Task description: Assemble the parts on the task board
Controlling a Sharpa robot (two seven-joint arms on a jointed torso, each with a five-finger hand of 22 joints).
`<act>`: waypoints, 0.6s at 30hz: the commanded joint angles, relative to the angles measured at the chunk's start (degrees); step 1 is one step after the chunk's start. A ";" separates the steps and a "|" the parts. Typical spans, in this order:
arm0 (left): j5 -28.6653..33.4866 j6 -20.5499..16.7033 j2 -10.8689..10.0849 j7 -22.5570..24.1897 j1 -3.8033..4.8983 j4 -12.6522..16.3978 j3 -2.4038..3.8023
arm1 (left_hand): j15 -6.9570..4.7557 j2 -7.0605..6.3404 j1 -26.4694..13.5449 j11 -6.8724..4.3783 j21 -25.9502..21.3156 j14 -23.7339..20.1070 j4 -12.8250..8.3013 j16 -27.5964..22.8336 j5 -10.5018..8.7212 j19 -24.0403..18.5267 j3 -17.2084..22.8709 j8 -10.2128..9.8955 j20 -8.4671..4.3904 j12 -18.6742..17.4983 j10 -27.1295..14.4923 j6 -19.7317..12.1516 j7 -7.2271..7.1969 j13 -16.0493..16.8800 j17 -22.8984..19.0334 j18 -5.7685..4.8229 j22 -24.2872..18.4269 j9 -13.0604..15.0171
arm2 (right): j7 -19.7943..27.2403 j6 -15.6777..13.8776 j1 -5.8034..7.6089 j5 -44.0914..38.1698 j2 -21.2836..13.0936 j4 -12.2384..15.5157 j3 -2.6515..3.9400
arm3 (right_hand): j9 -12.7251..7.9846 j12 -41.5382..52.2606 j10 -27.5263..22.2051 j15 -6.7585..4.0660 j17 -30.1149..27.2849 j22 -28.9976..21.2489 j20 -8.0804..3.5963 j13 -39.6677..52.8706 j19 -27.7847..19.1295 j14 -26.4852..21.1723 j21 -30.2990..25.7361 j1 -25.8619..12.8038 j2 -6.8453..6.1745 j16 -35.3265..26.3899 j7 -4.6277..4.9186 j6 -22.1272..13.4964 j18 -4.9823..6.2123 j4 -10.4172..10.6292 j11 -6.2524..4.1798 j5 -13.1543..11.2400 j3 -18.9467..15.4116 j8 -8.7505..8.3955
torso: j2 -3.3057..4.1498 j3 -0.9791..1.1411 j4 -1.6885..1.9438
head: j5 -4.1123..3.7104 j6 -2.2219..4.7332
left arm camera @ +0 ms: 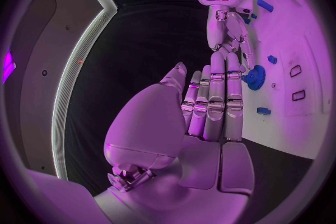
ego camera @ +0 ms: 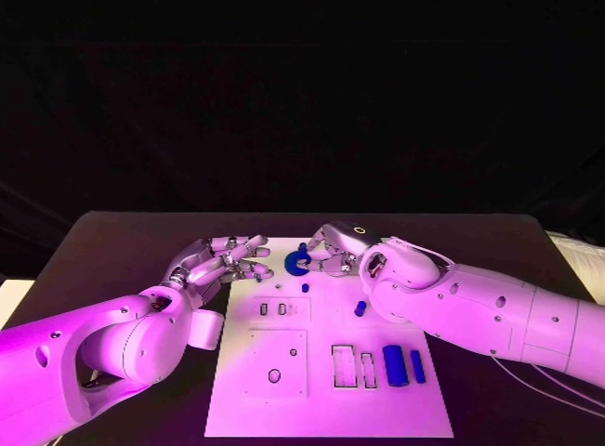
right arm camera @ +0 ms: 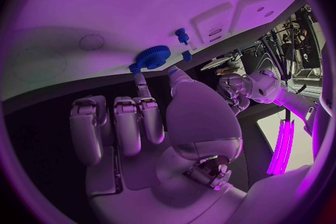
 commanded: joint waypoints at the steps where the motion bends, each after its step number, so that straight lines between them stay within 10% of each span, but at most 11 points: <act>1: 0.04 0.73 0.02 0.49 0.06 0.00 0.04 | 0.05 -0.18 0.56 -0.03 -0.32 -0.50 0.12 -0.37 0.23 0.11 0.36 -0.24 0.22 -0.28 -0.47 -0.28 0.14 -0.08 0.05 0.62 -0.09 0.02 | 5.79 -6.73 -0.16 2.47 -1.66 1.69 0.28 | -0.11 0.25 5.34 -0.34 15.08 12.90 -0.24 13.96 5.04 6.08 -0.10 1.25 0.18 0.23 0.20 0.10 -0.30 -0.48 -0.40 -0.36 -0.27 -0.33 | -0.04 0.04 -0.09 | 0.00 0.17; 12: 0.04 2.96 0.35 1.96 0.05 -0.72 0.03 | 0.32 -1.05 -1.03 0.19 -0.52 -0.67 0.86 -0.72 0.03 -0.12 -0.53 -0.32 0.45 -0.29 -0.41 -0.36 0.33 -0.07 0.40 0.54 -0.24 0.05 | 17.98 6.23 1.80 35.46 -14.32 4.79 1.02 | -0.21 -0.56 5.03 -0.02 15.08 12.50 0.03 13.63 4.81 6.08 -0.30 12.68 -0.87 0.23 0.82 -0.70 -0.21 -9.78 0.03 -2.46 1.66 -0.35 | -0.64 0.02 -0.85 | -0.35 0.30; 18: 0.04 4.49 0.55 2.93 0.04 -1.49 0.02 | 0.40 -1.34 -1.10 0.18 -0.78 -1.05 0.71 -1.14 0.12 -0.46 -0.80 -0.31 0.57 -0.30 -0.40 -0.31 0.28 -0.03 0.61 0.56 -0.40 0.09 | 20.77 6.88 1.78 36.26 -17.55 3.17 1.05 | -0.28 -1.65 4.62 0.19 15.08 11.99 0.22 13.16 4.53 6.08 -0.53 14.60 -1.67 0.23 1.03 -1.55 -0.09 -12.29 0.24 -2.56 1.64 -0.42 | -0.74 0.26 -1.18 | -0.31 0.25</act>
